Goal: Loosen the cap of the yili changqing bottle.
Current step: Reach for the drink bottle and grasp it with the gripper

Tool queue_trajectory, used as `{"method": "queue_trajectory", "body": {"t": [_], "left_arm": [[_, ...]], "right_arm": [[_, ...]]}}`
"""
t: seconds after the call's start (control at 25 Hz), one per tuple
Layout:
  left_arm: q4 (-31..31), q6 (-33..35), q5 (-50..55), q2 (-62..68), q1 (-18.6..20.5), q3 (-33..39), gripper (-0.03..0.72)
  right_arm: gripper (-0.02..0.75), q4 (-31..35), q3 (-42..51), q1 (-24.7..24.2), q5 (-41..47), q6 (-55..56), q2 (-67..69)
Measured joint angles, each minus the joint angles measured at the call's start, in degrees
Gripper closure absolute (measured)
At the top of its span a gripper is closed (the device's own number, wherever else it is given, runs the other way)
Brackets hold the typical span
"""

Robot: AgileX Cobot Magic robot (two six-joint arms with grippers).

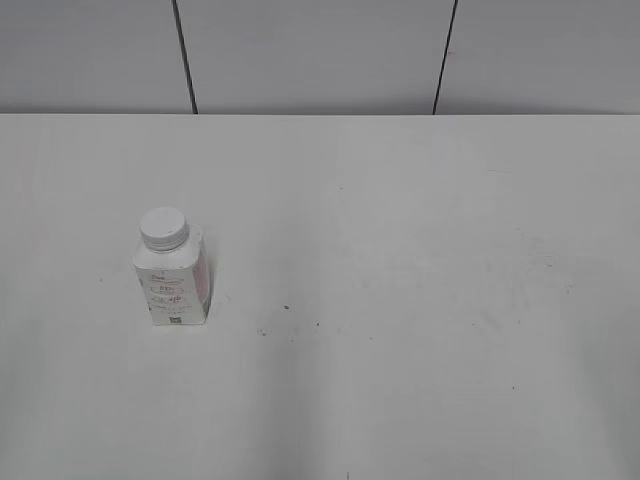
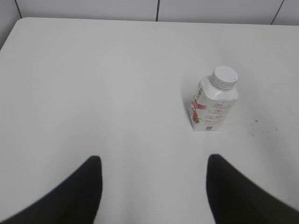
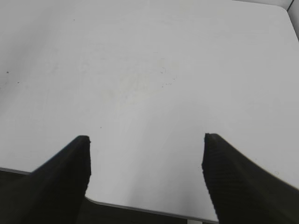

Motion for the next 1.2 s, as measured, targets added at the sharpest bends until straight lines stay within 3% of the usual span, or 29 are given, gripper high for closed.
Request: {"method": "queue_trajectory", "body": {"t": [1.2], "left_arm": [[0.0,0.0,0.0,0.0,0.0,0.0,0.249]], "right_arm": [[0.152,0.0,0.0,0.0,0.01,0.0,0.0]]}}
